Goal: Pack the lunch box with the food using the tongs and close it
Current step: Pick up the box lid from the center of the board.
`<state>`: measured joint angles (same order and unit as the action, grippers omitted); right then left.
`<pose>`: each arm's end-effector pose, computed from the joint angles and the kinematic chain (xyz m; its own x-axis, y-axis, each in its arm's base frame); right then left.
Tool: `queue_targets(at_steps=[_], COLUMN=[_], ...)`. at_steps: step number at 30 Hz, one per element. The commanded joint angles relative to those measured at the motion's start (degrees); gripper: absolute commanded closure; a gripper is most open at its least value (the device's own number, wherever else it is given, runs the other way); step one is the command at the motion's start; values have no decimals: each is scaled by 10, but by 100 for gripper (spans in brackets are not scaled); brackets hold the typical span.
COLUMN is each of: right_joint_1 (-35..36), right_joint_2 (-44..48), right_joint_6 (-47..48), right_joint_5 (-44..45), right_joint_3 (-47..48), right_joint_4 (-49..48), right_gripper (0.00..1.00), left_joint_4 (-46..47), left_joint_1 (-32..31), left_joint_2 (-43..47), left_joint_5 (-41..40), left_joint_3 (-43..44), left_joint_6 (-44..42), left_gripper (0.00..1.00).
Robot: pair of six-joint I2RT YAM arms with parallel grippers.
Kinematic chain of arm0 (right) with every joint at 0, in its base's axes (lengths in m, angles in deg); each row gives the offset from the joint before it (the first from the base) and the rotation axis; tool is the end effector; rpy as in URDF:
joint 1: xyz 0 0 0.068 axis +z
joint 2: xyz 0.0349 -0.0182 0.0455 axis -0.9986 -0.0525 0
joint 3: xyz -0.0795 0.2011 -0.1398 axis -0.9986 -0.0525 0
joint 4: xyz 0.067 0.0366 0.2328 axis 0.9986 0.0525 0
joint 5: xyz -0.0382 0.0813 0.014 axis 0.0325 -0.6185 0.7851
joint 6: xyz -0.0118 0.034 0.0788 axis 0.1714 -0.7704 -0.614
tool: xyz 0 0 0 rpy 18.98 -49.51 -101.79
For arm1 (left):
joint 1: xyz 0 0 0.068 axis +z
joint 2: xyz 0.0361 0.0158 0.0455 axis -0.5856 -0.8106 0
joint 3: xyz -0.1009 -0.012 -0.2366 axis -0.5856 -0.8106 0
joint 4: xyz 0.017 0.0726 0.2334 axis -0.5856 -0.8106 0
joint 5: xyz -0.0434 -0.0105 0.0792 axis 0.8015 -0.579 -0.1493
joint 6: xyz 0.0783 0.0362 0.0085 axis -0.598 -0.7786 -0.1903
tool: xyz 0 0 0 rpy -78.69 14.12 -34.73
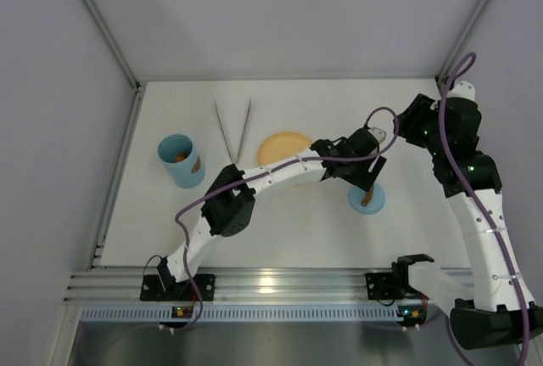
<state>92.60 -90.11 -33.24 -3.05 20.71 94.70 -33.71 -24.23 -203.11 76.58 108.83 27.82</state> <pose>0.2255 0.0162 0.3744 -0.3574 0.3661 -0.8592 0.1280 0.9305 0.3432 0.2621 -0.4491 0.2037 -0.6572 0.3856 -0.6476 0.6522 0.7216 -0.2321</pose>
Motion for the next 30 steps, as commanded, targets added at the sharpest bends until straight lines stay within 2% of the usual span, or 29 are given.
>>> queue_targets(at_steps=[1,8,15,30], right_joint_1=[-11,-11,-11,-11], right_joint_2=[19,26,26,30], right_joint_6=[-13,-16,-16,-20], right_joint_5=[-10,-25,-32,-35], right_joint_3=[-3,-1,2,3], right_joint_4=[15,16,15,14], right_gripper=[50,50,50,52], left_joint_4=[26,41,6,-29], left_joint_1=[-10,-42,-65,-88], left_joint_2=[-28,-59,-101,-104], left_joint_5=[-3,-40,-85,-120], left_joint_3=[33,46,95,72], left_joint_6=[14,11,1,13], left_gripper=[23,24,25,36])
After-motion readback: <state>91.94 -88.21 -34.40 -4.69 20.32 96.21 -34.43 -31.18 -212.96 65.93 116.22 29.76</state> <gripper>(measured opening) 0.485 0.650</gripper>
